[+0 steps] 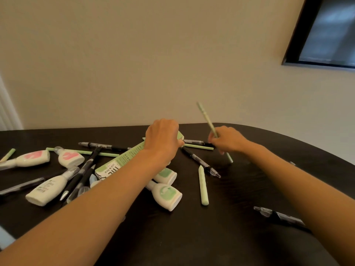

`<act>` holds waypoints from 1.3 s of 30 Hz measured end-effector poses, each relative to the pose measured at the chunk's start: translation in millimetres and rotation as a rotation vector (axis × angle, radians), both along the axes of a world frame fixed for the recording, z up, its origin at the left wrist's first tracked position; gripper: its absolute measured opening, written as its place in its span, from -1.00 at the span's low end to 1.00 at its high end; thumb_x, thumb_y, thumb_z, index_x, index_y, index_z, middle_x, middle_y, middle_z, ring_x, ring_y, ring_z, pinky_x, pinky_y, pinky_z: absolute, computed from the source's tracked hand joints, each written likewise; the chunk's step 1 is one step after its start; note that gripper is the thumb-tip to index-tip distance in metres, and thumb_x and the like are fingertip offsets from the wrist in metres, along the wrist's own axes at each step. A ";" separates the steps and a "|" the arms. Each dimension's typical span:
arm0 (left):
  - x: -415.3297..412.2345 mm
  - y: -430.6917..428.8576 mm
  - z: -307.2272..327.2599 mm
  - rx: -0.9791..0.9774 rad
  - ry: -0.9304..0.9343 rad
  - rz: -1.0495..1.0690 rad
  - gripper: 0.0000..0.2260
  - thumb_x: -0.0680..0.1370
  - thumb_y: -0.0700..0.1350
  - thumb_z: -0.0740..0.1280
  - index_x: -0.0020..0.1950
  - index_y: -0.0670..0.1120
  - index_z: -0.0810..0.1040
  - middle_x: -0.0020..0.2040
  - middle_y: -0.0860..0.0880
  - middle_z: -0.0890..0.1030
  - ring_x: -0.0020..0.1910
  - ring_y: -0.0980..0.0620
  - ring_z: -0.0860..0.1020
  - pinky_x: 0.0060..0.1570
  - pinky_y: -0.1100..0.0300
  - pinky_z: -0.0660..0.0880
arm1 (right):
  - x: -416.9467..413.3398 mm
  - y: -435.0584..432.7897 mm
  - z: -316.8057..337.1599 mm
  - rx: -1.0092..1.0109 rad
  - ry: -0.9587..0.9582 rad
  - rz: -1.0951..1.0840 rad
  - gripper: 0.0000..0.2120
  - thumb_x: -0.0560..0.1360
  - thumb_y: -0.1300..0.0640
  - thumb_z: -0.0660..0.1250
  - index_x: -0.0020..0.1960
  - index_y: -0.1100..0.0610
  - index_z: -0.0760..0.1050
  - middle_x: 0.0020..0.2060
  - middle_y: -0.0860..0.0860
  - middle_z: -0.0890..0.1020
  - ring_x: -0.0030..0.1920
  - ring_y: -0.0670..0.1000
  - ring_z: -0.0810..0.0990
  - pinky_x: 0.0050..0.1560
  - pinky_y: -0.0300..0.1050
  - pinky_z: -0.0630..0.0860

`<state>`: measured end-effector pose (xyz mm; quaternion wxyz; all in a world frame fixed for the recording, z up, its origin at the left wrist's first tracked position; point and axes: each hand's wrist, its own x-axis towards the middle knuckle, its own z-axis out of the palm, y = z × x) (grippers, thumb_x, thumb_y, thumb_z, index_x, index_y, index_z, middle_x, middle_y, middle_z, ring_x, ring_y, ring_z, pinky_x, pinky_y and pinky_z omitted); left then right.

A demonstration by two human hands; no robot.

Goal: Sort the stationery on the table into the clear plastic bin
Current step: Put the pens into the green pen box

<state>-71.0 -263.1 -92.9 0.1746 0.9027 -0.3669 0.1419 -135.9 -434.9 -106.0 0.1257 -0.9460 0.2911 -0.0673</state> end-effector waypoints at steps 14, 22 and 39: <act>-2.2 27.7 1.0 0.017 0.004 0.043 -0.73 0.50 0.05 0.36 0.00 -0.15 0.48 -0.03 -0.11 0.55 -0.11 -0.04 0.42 -0.18 0.16 0.32 | 14.4 28.7 6.1 -0.072 0.132 0.108 -0.76 0.44 0.13 0.33 -0.34 0.14 0.34 -0.46 0.01 0.45 -0.44 -0.07 0.40 -0.44 -0.25 0.30; -33.4 57.6 3.4 0.022 0.065 0.046 -0.71 0.49 0.07 0.36 0.02 -0.12 0.48 0.04 -0.10 0.55 0.02 -0.06 0.47 -0.13 0.15 0.33 | -30.8 68.4 28.6 0.933 -0.331 0.098 -0.75 0.60 0.19 0.13 -0.24 0.21 0.40 -0.50 0.00 0.46 -0.59 -0.14 0.34 -0.59 -0.35 0.33; -68.8 186.2 -19.1 -0.060 0.267 -0.072 -0.40 0.39 0.16 0.42 0.38 0.04 0.38 0.31 0.02 0.47 0.31 0.02 0.35 0.23 0.12 0.33 | -59.2 199.6 -8.8 1.829 -0.865 0.038 -0.82 0.57 0.24 0.19 -0.18 0.24 0.47 -0.40 0.05 0.54 -0.58 -0.12 0.50 -0.56 -0.32 0.49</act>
